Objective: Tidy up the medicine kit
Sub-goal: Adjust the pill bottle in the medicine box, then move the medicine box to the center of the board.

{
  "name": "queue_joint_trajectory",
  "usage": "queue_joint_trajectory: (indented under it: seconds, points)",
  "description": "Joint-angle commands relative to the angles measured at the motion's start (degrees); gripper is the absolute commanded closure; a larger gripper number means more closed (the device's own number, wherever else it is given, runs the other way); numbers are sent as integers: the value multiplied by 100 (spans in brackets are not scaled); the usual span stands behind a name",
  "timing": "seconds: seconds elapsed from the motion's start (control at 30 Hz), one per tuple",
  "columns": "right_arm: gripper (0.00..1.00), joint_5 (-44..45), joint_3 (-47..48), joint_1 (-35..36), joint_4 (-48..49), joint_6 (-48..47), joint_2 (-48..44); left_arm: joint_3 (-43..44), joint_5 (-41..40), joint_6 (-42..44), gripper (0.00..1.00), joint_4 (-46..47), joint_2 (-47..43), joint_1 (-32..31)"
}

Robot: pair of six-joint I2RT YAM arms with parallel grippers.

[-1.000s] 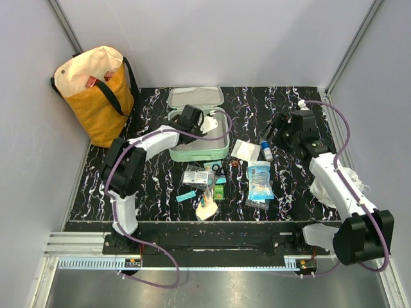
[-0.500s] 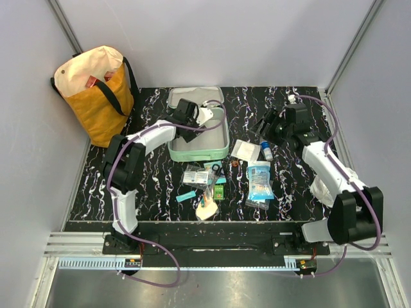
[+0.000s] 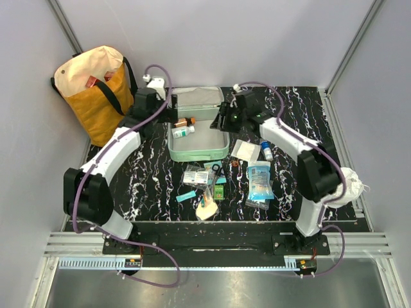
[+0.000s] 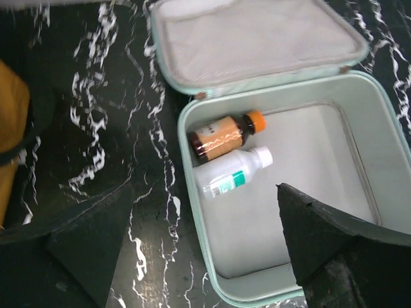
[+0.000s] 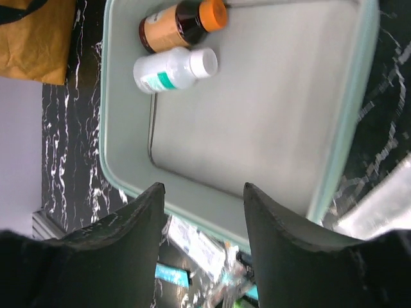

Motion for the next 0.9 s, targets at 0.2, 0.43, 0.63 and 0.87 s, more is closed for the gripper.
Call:
queue_joint_trajectory:
  seconds: [0.2,0.43,0.63,0.87]
  points:
    - [46,324,2343,220,-77,-255,2228,-404,1483,-2057,7,-149,639,708]
    - [48,528,3319,220,282,88,3195,-615,2168,-2382,18,80,876,708]
    - [47,281,3751,228,862,316,3696,-870,2450,-2505,19,230,814,708]
    - [47,-447,5006,272,521,255,4531,-1063,2810,-2681,20,458,797,716]
